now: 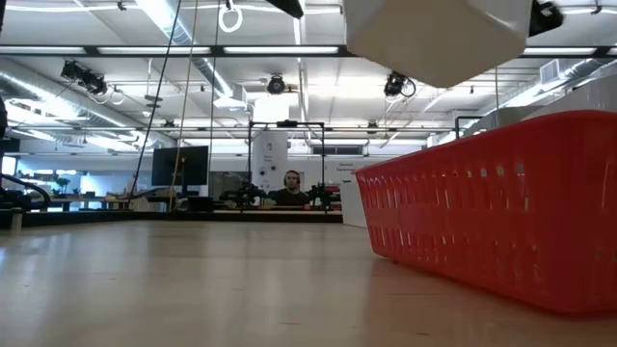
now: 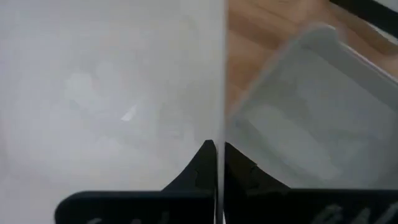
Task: Stack baskets on shelf by color
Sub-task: Stack the left white bin on top of the white bin on the shelf, then adjust the bins
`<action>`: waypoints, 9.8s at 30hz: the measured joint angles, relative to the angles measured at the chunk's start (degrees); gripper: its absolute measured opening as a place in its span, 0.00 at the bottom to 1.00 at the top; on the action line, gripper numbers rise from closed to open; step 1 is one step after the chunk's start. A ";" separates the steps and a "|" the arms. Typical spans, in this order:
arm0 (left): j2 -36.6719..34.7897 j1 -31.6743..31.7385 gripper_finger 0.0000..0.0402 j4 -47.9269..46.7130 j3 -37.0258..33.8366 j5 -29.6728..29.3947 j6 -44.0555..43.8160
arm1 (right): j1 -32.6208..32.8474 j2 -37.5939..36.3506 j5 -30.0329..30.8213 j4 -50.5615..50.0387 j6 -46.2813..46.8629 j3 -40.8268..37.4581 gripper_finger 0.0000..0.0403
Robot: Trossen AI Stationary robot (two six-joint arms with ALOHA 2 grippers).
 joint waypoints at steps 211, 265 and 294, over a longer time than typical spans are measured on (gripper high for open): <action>-1.88 6.79 0.49 33.29 0.02 7.88 -49.45 | 7.22 0.90 9.01 8.80 0.64 -17.31 0.62; -8.52 1.09 0.43 16.96 0.02 8.40 -42.80 | 0.61 12.41 4.61 20.06 34.40 -17.35 0.61; -8.50 1.11 0.43 17.62 0.02 16.21 -35.55 | 0.16 12.39 9.96 18.40 41.71 -17.35 0.15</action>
